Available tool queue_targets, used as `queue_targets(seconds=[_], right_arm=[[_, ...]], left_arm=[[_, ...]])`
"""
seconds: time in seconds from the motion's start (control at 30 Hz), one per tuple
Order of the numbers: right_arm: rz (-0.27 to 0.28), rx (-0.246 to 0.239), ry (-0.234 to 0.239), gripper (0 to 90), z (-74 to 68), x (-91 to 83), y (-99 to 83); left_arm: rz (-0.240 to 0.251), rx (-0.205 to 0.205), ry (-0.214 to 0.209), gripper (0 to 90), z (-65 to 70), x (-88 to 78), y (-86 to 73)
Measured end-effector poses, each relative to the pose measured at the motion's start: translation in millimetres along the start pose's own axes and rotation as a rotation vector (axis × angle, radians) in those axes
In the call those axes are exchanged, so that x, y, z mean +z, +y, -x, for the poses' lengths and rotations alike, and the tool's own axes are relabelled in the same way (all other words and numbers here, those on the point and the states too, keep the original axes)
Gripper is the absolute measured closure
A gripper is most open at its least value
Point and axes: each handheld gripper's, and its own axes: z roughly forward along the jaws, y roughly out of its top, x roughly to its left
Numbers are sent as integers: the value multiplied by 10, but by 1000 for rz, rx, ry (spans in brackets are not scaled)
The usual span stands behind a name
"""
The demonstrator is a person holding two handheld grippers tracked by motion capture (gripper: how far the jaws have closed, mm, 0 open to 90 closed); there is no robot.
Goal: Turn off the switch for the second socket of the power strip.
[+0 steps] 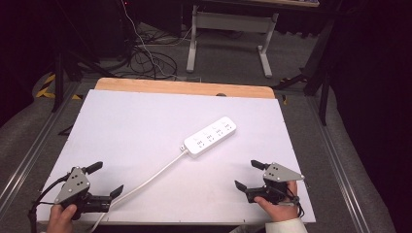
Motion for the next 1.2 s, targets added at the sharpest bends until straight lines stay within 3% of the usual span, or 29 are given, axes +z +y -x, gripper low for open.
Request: queue_targets(seconds=[0.43,0.77,1.2], right_arm=[[1,7,-1,116,17,-21,-7],[-18,-10,5,155,-10,-4,29],[-57,-7,31,203,13,101,371]], left_arm=[[-3,-15,-3,24,-15,-3,-8],[-15,-2,6,24,-2,-4,-1],[-16,1,4,24,-8,-14,1]])
